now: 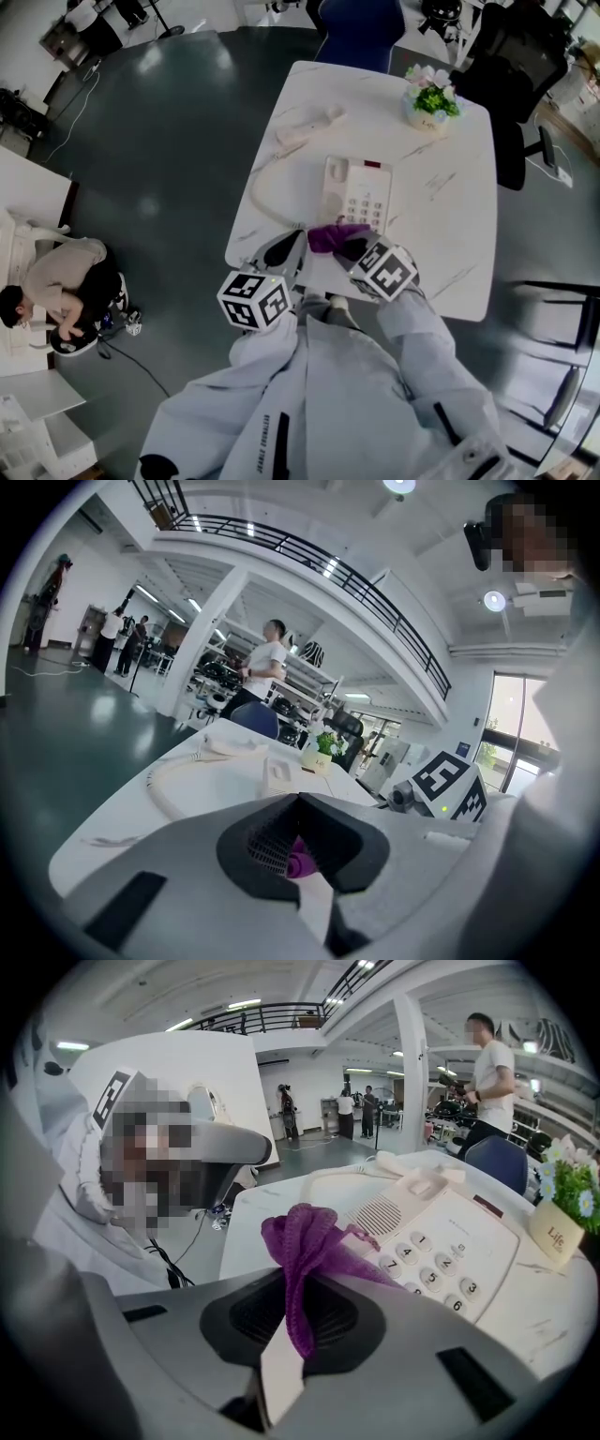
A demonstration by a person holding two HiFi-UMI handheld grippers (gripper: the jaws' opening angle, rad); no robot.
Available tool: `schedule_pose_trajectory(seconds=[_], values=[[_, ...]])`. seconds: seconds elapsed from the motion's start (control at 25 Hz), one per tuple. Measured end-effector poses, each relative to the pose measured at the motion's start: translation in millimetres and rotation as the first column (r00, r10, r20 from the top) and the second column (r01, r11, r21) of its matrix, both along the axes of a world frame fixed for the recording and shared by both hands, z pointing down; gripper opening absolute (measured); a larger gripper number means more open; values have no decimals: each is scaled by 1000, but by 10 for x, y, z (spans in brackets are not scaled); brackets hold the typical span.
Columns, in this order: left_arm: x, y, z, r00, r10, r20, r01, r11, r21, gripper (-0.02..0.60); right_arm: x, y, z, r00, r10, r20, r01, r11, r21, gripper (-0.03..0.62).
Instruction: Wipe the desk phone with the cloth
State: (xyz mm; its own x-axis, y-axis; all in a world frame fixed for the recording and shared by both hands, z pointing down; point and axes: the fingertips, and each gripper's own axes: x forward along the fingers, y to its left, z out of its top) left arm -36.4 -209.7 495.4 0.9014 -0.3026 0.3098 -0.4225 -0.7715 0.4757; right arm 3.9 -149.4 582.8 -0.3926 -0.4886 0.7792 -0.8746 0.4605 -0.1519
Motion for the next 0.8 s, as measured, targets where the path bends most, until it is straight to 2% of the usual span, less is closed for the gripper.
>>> schedule_pose_trajectory(seconds=[0.24,0.44,0.64,0.8], values=[[-2,16,-42,1000,4,2,-4,1000,22,-2,-46,84,5,999,3,40,-2,1000,-11,37],[-19,-34,-127,1000,1,-12,-1,999,37,-2,-108,163,-63,993,15,121,-14,1000,-10,37],[-38,-60,-254,999,15,-30,-12,996,84,-2,-43,137,-305,966,65,251,-98,987,123,37],[6,-68,-378,999,36,-40,-31,991,128,-2,112,89,-619,925,115,361,-211,948,239,37]])
